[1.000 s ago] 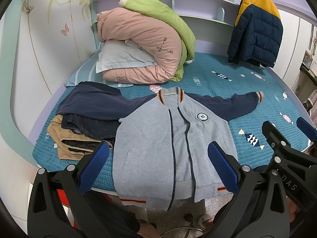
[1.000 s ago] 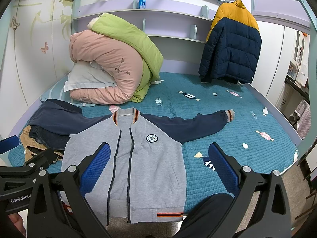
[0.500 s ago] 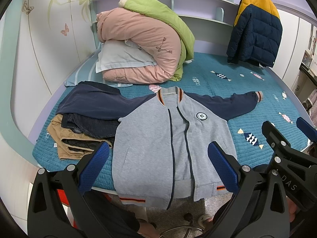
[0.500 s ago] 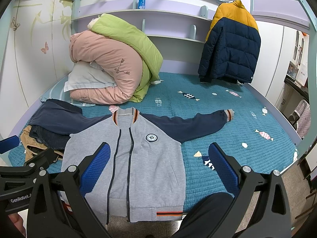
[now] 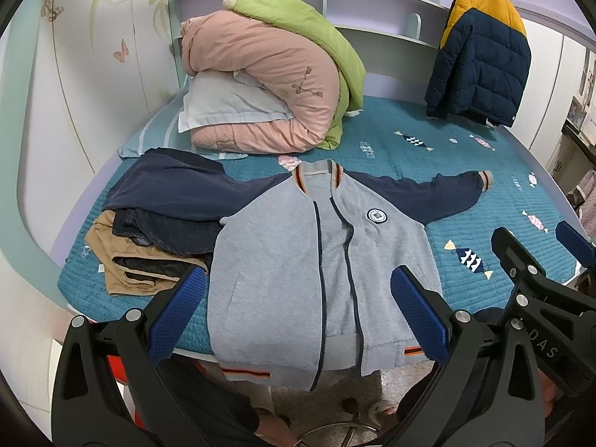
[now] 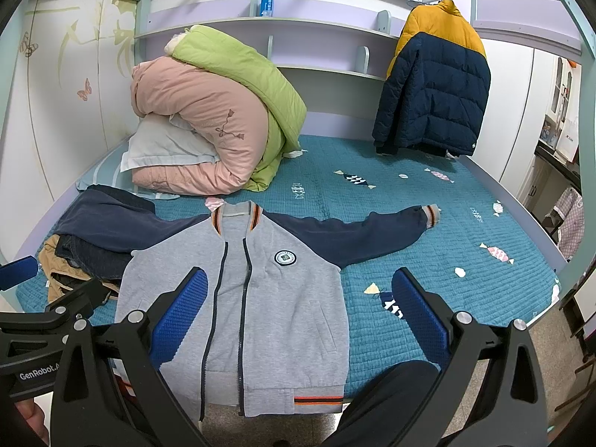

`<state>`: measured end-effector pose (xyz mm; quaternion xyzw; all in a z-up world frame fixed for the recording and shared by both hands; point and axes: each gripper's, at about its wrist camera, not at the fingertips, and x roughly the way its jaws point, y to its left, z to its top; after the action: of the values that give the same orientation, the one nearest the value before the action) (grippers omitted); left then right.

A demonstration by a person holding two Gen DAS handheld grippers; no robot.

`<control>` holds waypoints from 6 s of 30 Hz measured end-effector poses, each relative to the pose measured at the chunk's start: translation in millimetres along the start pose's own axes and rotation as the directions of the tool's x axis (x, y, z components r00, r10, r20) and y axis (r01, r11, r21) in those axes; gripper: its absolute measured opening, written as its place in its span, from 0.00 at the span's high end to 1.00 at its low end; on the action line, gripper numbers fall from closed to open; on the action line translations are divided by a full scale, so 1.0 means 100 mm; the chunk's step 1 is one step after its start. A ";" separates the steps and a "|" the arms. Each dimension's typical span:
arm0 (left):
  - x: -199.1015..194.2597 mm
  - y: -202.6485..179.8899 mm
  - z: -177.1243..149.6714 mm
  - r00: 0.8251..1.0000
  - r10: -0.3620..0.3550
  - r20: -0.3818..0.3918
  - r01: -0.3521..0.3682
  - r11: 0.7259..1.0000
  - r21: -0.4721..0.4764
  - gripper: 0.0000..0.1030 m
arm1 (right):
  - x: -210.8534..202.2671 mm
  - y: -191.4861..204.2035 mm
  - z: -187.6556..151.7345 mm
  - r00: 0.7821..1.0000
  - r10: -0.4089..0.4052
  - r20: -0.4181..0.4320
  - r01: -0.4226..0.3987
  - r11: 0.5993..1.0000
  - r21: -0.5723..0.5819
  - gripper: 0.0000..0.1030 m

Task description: Fold large clothes

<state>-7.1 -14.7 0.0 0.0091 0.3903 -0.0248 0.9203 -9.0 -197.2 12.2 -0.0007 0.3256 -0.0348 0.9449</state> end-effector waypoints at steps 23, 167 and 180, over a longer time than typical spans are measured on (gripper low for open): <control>-0.03 -0.06 -0.07 1.000 -0.006 -0.003 0.006 1.000 -0.005 0.03 | -0.05 0.06 -0.06 1.000 0.000 0.005 0.000 1.000 0.000 0.07; 1.84 2.53 2.23 0.993 0.001 0.121 0.026 0.974 -0.225 0.96 | 4.30 2.00 0.00 0.640 0.543 -0.544 -0.420 0.840 0.344 1.00; 2.74 0.48 2.32 0.980 -0.200 -0.008 0.200 0.979 -0.038 0.96 | 3.46 0.20 -0.26 0.753 0.482 -0.448 -0.362 0.872 0.330 0.99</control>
<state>351.9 14.0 -36.1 -0.0473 0.3950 -0.1099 0.9109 248.0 -199.4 -221.9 0.1883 0.5525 0.1455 0.7988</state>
